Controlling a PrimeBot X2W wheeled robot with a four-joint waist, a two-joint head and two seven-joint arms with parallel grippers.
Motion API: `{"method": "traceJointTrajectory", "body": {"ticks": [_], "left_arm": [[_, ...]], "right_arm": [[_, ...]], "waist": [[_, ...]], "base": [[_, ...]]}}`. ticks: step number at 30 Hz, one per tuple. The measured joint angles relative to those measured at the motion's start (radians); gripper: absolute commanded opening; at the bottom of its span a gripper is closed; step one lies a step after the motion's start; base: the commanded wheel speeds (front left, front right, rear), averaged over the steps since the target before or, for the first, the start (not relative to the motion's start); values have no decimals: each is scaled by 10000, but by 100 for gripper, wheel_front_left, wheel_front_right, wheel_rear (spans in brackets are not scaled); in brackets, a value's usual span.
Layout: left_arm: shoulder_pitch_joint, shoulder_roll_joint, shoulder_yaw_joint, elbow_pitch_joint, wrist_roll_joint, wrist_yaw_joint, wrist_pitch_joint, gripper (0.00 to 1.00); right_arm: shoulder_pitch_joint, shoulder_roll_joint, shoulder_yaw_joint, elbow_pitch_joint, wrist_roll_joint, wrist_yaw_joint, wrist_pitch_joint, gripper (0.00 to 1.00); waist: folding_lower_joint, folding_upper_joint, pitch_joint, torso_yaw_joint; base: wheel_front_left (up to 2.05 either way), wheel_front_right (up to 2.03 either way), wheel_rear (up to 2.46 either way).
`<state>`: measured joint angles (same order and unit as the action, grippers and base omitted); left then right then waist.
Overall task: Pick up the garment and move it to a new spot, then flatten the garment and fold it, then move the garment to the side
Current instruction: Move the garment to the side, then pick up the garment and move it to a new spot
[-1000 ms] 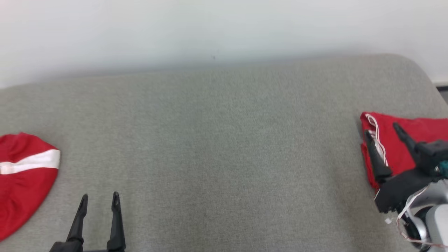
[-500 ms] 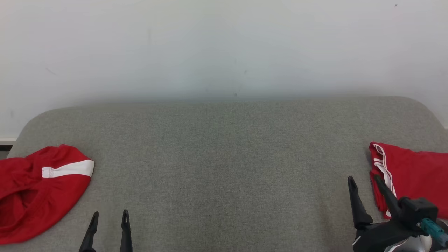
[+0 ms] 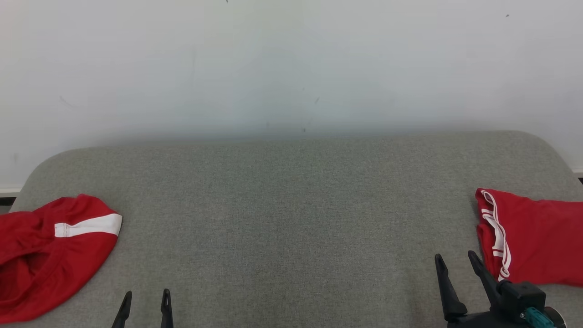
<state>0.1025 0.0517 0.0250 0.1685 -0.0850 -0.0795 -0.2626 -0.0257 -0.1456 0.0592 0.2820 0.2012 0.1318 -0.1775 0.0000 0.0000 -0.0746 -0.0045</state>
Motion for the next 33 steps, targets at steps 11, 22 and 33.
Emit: {"method": "traceJointTrajectory", "body": {"ticks": [11, 22, 33], "left_arm": [[-7, -2, 65, 15, 4, -42, 0, 100], [-95, -4, 84, 56, 35, -40, 0, 100], [-207, -10, 305, 88, 94, -82, 0, 100]], "right_arm": [[-16, 46, 111, 38, 142, 0, -94, 100], [-23, 46, 157, 128, 278, 0, -167, 100], [-53, 138, 322, 290, 408, 0, -318, 100]], "waist": [[0, 0, 50, -16], [0, 1, 15, -19], [0, 0, -40, 515]], "base": [[0, 0, 0], [0, 0, 0], [0, 0, 0]]}}
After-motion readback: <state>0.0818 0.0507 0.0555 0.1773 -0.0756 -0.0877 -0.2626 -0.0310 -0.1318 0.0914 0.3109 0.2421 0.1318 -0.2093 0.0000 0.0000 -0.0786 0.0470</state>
